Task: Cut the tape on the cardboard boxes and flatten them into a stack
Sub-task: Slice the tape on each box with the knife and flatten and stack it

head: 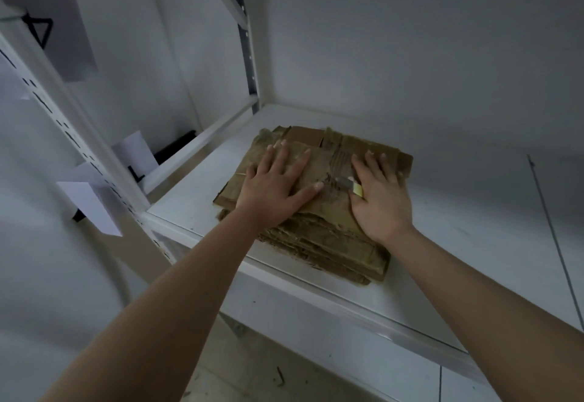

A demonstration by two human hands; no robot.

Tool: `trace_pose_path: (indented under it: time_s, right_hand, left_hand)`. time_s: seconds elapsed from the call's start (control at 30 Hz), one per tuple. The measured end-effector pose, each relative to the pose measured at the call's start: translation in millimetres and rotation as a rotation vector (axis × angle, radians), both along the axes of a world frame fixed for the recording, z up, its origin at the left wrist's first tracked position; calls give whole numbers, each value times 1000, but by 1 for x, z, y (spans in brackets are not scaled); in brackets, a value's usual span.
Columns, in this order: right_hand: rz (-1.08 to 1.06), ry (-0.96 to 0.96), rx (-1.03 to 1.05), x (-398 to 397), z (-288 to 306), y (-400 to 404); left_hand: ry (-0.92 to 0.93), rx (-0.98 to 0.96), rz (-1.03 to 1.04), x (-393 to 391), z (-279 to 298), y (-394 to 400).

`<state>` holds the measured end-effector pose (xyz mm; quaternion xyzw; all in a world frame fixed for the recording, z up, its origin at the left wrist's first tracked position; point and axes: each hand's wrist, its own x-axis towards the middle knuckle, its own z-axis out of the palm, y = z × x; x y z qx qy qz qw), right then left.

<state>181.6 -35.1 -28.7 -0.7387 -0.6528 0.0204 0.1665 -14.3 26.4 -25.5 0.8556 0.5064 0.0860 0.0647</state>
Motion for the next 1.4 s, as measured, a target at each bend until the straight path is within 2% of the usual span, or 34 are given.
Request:
trace_pose_path:
  time_s: [0.1, 0.23, 0.3, 0.37, 0.43, 0.7, 0.83, 1.03, 1.23, 1.4]
  right_hand:
    - [-23, 59, 67, -1, -11, -3]
    - [4, 155, 33, 3, -5, -1]
    - [36, 326, -15, 7, 4, -1]
    - [63, 599, -24, 12, 17, -4]
    - [72, 761, 19, 18, 28, -10]
    - [-52, 453, 275, 31, 33, -58]
    - [-177, 284, 176, 42, 28, -79]
    - [-221, 132, 90, 70, 24, -109]
    - [-248, 170, 150, 119, 23, -143]
    - [-316, 68, 175, 195, 22, -179]
  left_hand:
    - [11, 22, -3, 1, -4, -3]
    - [72, 1, 12, 3, 8, -7]
    - [185, 36, 44, 6, 17, -11]
    - [296, 90, 79, 10, 26, -16]
    - [316, 112, 97, 10, 35, -22]
    - [180, 291, 114, 13, 77, -50]
    - [111, 394, 153, 22, 86, -69]
    - [35, 571, 143, 42, 94, -85]
    - [14, 595, 25, 106, 96, -110]
    - [-5, 603, -66, 187, 90, -138]
